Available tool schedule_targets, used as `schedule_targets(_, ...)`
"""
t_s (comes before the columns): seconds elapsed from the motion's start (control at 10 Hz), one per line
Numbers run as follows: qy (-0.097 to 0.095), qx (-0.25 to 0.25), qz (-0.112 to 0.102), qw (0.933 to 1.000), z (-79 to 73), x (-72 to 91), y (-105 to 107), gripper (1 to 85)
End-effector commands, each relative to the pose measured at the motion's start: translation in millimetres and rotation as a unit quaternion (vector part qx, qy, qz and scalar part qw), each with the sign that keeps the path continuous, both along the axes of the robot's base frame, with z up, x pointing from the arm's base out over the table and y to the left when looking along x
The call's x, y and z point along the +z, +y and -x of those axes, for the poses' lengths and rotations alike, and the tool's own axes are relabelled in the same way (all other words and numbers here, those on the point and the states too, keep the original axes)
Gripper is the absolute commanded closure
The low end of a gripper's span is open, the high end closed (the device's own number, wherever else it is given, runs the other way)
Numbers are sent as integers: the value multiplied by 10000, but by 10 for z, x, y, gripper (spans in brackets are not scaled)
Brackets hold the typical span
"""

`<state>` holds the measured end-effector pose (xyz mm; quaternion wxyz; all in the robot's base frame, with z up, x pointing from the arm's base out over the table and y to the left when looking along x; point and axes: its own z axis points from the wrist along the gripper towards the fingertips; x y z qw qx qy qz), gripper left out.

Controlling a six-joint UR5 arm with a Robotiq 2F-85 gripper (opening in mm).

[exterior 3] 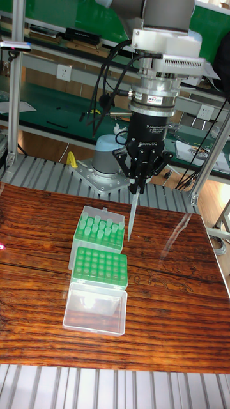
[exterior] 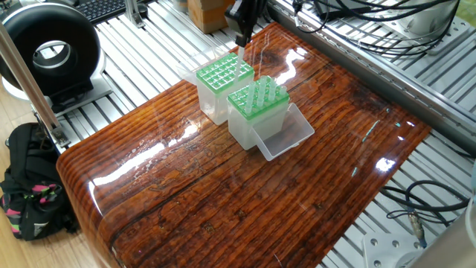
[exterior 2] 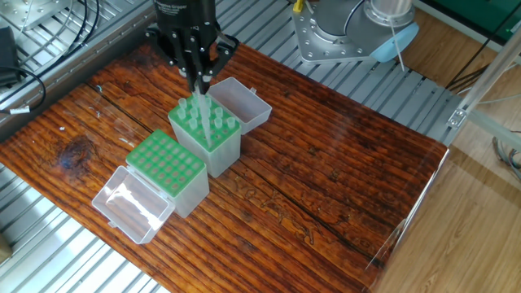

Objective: Transfer all large pipette tips from one holder to another

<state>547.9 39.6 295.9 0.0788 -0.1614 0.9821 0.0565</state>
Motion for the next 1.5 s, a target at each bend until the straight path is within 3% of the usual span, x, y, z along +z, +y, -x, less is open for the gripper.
schedule_targets(0.0, -470, 220, -64, 9986, -224, 86, 13, 847)
schedule_targets(0.2, -579, 323, -91, 9978, -275, 96, 37, 847)
schedule_targets(0.5, -391, 385, -9, 9985, -218, 20, -2, 847)
schedule_targets(0.7, -194, 332, 77, 9992, -135, -20, -50, 847)
schedule_targets(1.0, 370, -41, 266, 9990, 128, -64, -176, 847)
schedule_targets(1.1, 461, -227, 155, 9986, 163, -62, -128, 847)
schedule_targets(1.3, 356, -79, 439, 9984, 120, -69, -267, 847)
schedule_targets(1.4, 357, -95, 445, 9983, 120, -70, -271, 847)
